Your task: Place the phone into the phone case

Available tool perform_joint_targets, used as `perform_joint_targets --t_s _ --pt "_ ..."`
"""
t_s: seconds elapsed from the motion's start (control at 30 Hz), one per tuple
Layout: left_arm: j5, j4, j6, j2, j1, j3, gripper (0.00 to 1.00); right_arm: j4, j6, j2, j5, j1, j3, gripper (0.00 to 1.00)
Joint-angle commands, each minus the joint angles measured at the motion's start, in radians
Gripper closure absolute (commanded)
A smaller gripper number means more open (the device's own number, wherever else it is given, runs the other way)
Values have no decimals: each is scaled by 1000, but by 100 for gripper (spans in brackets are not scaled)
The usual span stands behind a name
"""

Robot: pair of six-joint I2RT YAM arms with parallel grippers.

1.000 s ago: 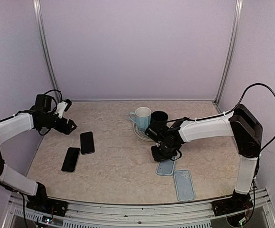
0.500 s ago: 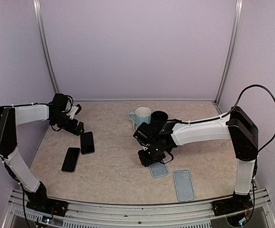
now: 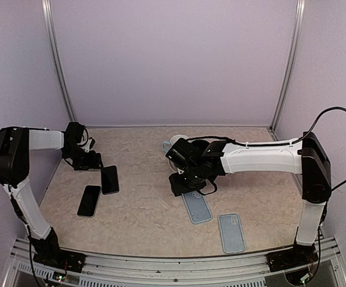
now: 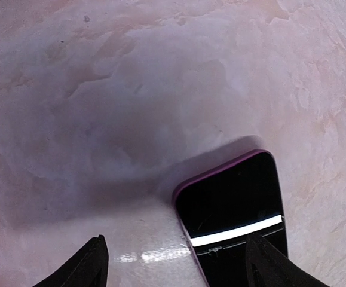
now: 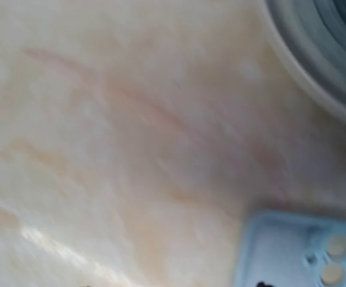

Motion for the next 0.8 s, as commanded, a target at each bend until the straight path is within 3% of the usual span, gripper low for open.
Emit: perform_joint_targets --t_s 0.0,0.23,0.47,0.67,0.77 --pt "118 -10 -67 38 -6 -4 23 18 -42 77 17 12 101 40" --pt "250 -11 -125 137 -4 -21 26 40 -33 103 28 12 134 32" --pt "385 37 -178 89 -64 -122 27 31 -18 121 31 12 140 29" --pt "531 14 -256 75 -106 -166 26 -4 24 168 51 7 188 18" --pt "539 -9 -269 72 -151 -187 26 -6 50 182 38 6 199 14"
